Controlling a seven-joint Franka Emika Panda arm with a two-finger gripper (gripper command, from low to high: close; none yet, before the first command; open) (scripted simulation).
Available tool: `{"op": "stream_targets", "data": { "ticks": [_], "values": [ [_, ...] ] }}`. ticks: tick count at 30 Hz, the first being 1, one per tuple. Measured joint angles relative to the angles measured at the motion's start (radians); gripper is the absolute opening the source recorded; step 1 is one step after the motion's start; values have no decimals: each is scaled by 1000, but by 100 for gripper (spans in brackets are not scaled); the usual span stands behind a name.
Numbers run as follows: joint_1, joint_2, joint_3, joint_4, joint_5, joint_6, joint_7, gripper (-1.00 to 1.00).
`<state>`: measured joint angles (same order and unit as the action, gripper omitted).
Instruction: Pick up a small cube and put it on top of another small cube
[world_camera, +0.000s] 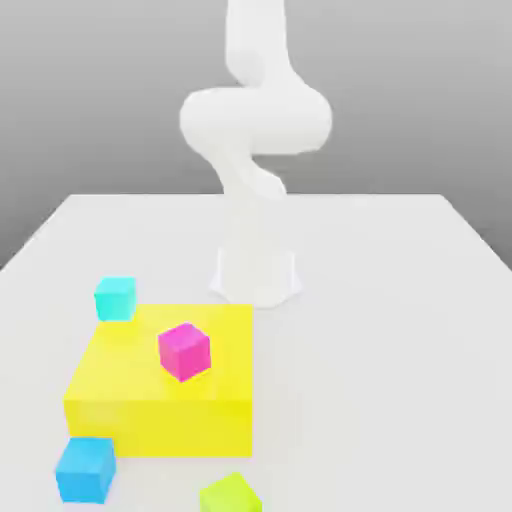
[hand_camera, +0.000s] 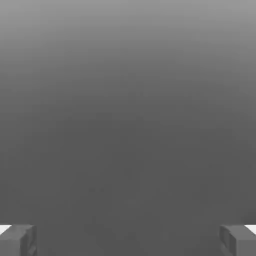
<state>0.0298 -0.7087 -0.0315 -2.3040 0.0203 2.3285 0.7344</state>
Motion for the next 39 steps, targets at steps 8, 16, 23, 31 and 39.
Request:
{"op": "stream_targets", "data": {
  "ticks": [8, 16, 23, 31, 39],
  "values": [
    [90, 296, -97, -13, 72, 92, -218, 0],
    [133, 587, -147, -25, 150, 181, -436, 0],
    [126, 835, -147, -38, 167, 264, -591, 0],
    [96, 1110, -128, -32, 137, 404, -688, 0],
    [73, 1198, -99, -15, 163, 470, -710, -100]
  ]
}}
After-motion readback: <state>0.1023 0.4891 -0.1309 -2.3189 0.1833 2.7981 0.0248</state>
